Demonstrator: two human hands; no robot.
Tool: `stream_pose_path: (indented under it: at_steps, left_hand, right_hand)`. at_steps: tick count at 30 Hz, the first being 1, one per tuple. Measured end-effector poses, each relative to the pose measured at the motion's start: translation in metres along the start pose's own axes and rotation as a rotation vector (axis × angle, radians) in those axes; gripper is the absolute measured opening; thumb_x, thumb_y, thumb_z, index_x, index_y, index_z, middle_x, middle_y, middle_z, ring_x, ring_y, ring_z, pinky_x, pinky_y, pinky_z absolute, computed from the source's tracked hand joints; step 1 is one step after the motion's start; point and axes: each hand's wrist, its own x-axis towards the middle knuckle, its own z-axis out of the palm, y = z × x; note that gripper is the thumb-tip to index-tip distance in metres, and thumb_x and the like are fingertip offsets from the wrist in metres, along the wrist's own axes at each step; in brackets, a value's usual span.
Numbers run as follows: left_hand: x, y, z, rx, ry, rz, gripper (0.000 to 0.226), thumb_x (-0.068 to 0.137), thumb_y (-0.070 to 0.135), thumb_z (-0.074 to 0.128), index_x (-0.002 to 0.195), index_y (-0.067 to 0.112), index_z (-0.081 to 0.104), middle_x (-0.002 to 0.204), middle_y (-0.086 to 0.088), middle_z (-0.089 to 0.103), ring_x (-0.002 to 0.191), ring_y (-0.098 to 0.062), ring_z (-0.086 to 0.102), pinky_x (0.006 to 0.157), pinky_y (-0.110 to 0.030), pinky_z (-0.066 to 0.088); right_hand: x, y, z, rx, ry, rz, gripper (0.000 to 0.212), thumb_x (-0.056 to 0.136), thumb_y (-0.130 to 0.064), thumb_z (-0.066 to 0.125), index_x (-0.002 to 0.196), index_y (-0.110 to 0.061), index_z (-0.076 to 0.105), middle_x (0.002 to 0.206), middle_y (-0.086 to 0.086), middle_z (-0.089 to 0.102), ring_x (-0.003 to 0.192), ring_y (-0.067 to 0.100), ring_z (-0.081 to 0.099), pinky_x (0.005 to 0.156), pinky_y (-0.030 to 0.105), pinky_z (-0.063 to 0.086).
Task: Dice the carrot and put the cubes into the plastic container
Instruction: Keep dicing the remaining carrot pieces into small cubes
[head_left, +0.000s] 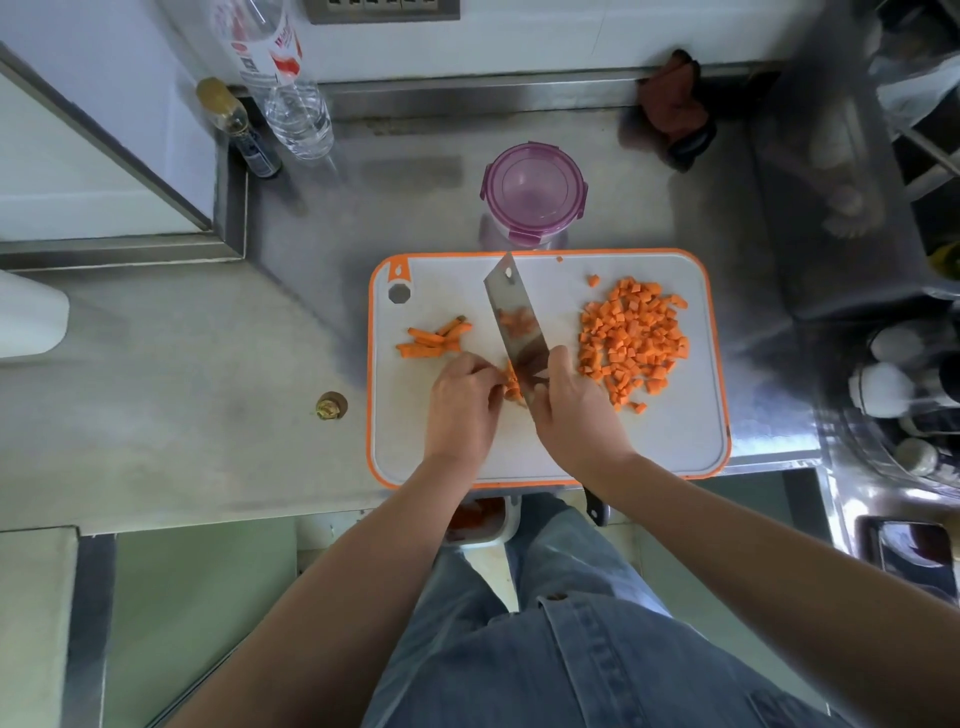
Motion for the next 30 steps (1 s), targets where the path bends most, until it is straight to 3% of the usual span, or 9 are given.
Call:
stream_pose_path:
  at_steps: [7,11,16,21,26,30]
  left_hand:
    - [0.003,0.003,0.001,-0.033,0.002,-0.089,0.008,0.081,0.004,0.070,0.081,0.011,0.066,0.077,-0.004,0.067,0.073,-0.023,0.060,0.069,-0.039,0.051]
    - [0.004,0.000,0.003,-0.063,-0.008,-0.122,0.017,0.083,0.004,0.068,0.089,0.014,0.055,0.079,0.000,0.068,0.072,-0.021,0.062,0.069,-0.041,0.052]
    - [0.004,0.000,0.002,-0.082,-0.004,-0.131,0.018,0.082,0.002,0.068,0.090,0.012,0.055,0.080,0.000,0.069,0.072,-0.021,0.062,0.069,-0.040,0.052]
    - [0.003,0.001,0.002,-0.082,0.004,-0.118,0.017,0.083,0.001,0.065,0.092,0.011,0.057,0.083,-0.001,0.069,0.074,-0.022,0.063,0.069,-0.038,0.053]
    - [0.002,-0.002,0.005,-0.046,-0.040,-0.108,0.028,0.077,-0.007,0.062,0.095,0.013,0.056,0.084,-0.002,0.068,0.078,-0.024,0.062,0.071,-0.042,0.051]
    - [-0.001,-0.001,0.005,-0.036,-0.003,-0.134,0.027,0.077,-0.005,0.067,0.097,0.013,0.061,0.089,-0.005,0.065,0.086,-0.024,0.060,0.077,-0.040,0.051]
  right_hand:
    - [-0.006,-0.002,0.005,-0.090,-0.093,0.034,0.019,0.098,-0.011,0.039,0.116,-0.008,0.033,0.075,0.012,0.056,0.066,0.031,0.055,0.055,0.035,0.038]
    - [-0.005,-0.002,0.009,-0.127,-0.121,0.046,0.021,0.097,-0.011,0.039,0.117,-0.010,0.032,0.073,0.008,0.052,0.068,0.029,0.054,0.056,0.035,0.038]
    - [-0.004,-0.004,0.014,-0.158,-0.122,0.075,0.022,0.096,-0.008,0.040,0.116,-0.011,0.031,0.069,0.003,0.045,0.066,0.027,0.050,0.057,0.035,0.038]
    - [-0.002,-0.005,0.020,-0.163,-0.116,0.078,0.031,0.096,-0.010,0.041,0.125,-0.010,0.029,0.076,0.008,0.052,0.069,0.029,0.054,0.061,0.040,0.047]
    - [0.005,0.000,0.018,-0.048,-0.057,0.085,0.024,0.096,-0.009,0.039,0.118,-0.005,0.033,0.072,0.009,0.052,0.066,0.034,0.053,0.056,0.037,0.039]
    - [0.004,0.005,0.012,0.014,-0.011,0.062,0.007,0.097,-0.009,0.038,0.101,-0.008,0.033,0.066,0.010,0.053,0.059,0.033,0.053,0.048,0.034,0.037]
